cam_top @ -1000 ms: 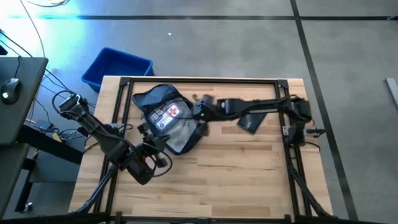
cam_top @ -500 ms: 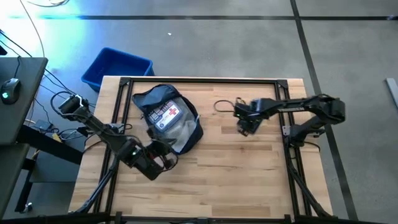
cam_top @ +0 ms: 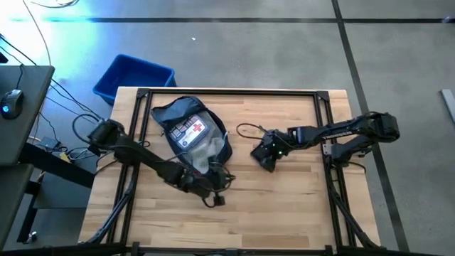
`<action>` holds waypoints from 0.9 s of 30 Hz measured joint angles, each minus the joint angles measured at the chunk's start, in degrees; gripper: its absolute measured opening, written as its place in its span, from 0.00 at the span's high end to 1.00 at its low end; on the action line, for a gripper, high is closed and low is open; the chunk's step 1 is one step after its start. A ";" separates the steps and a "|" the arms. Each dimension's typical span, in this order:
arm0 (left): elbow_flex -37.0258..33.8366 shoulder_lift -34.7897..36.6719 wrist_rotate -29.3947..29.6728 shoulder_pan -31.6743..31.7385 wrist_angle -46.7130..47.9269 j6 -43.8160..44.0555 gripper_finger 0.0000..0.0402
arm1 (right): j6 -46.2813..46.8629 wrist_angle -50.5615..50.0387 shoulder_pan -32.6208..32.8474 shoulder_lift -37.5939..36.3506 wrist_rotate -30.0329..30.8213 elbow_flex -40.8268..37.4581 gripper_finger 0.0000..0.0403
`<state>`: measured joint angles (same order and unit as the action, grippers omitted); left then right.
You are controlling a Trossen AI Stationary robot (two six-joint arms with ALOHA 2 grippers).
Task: Unpack backpack
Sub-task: Put the tablet into the transparent bag pack
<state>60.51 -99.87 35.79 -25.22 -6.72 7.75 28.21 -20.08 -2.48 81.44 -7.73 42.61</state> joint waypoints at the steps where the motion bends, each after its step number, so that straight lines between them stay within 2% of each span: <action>1: 0.45 -1.27 -0.92 0.26 -0.03 -0.33 1.00 | -0.85 -0.76 0.33 -0.16 -0.01 1.04 0.35; 6: 3.03 -7.38 -6.20 1.52 -1.81 -1.25 1.00 | -6.07 -9.71 -3.54 -1.91 0.16 4.36 0.35; 11: 5.69 -13.28 -10.73 3.75 -4.30 -5.38 1.00 | -11.52 -16.80 -16.57 -2.17 -0.57 2.83 0.35; 16: 8.87 -18.26 -12.46 7.16 -4.57 -10.52 1.00 | -15.53 -15.59 -31.61 -2.19 -6.62 -1.37 0.35; 20: 11.11 -21.73 -14.62 11.05 -4.36 -15.06 1.00 | -16.73 -14.17 -40.00 -1.37 -13.28 -3.46 0.35; 22: 11.95 -23.10 -15.95 12.86 -4.39 -15.34 1.00 | -17.23 -13.89 -42.23 -0.19 -16.81 -4.22 0.35; 27: 12.37 -25.19 -20.86 16.00 -4.45 -13.95 1.00 | -18.64 -12.69 -44.09 4.67 -19.88 -4.92 0.35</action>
<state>72.88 -125.06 14.94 -9.21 -11.17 -6.20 9.57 -32.77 -46.57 86.11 -27.61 37.68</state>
